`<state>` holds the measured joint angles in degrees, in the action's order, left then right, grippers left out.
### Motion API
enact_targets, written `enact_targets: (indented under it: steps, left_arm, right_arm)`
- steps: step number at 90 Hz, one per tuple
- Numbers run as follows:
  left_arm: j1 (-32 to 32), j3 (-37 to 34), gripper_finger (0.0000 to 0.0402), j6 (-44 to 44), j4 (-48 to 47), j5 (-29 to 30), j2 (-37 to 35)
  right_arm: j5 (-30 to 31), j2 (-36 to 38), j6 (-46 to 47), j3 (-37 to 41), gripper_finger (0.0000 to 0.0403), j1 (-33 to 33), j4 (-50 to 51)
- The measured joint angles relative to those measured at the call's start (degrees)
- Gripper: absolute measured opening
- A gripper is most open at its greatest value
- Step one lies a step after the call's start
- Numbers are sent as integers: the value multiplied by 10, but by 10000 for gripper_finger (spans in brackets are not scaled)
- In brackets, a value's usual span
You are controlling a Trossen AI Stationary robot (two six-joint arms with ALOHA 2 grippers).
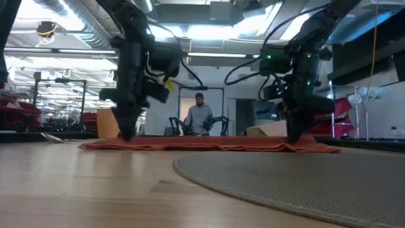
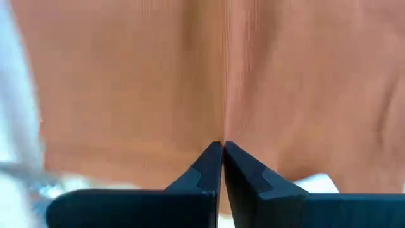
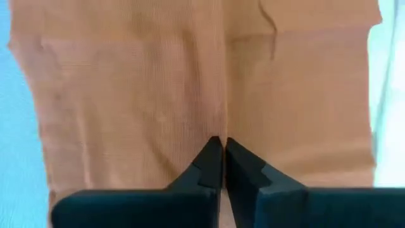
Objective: Set table place
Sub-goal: Fold the orange napkin
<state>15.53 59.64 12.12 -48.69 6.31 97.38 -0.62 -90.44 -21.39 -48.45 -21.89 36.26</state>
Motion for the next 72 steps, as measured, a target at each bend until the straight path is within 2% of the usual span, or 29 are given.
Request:
enact_targets:
  steps: [48, 58, 72]
  left_arm:
    - [-3, 2, 0, -54, -2, 19, -71]
    - [-3, 2, 0, -57, 3, 2, -71]
    - [-3, 1, 3, -43, 37, -66, -66]
  right_arm:
    - [2, 38, 6, -73, 0, 0, 41]
    - [1, 38, 6, -76, 0, 0, 43]
    - [-4, 38, 6, -76, 0, 0, 45]
